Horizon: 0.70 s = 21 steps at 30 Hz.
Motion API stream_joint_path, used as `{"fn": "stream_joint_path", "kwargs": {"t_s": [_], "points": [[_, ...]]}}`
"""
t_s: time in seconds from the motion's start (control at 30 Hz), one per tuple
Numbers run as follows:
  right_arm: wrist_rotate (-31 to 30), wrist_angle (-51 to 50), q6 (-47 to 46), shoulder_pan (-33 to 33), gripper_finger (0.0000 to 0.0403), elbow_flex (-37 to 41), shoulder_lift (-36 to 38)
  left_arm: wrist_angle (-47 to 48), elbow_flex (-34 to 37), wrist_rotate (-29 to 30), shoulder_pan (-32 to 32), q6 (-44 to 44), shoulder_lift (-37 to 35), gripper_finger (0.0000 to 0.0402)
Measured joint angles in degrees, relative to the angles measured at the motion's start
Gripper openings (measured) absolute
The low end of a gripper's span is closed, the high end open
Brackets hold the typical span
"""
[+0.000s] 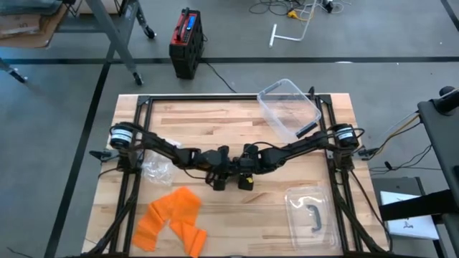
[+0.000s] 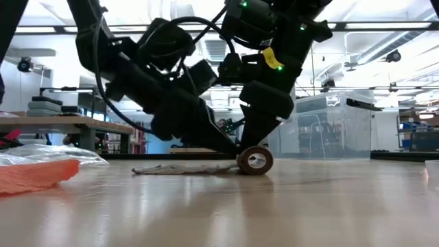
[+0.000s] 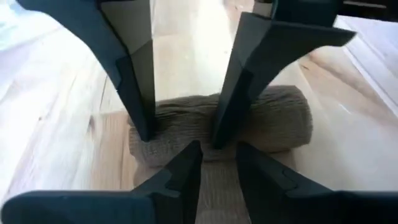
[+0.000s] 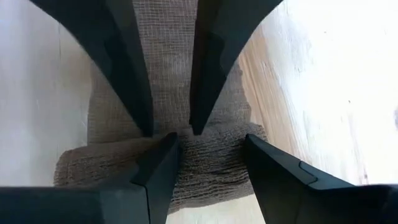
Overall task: Roll bandage
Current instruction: Uncoil the brown bandage
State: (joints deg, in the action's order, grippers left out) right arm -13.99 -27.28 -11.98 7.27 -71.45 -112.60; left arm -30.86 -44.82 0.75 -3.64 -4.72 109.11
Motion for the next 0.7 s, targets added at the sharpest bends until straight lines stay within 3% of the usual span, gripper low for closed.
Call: {"fn": "stream_joint_path", "kwargs": {"t_s": [0.33,0.7], "points": [[0.6,-0.1,0.2,0.0,0.0183,-0.1,1.4,-3.7,0.6,0.2,0.1,2.1,6.7,0.0105],[1.4,-6.1,-1.2,0.0,0.0183,6.9,9.1,-6.2,3.5,-0.6,1.6,2.3,6.5,0.01]]}}
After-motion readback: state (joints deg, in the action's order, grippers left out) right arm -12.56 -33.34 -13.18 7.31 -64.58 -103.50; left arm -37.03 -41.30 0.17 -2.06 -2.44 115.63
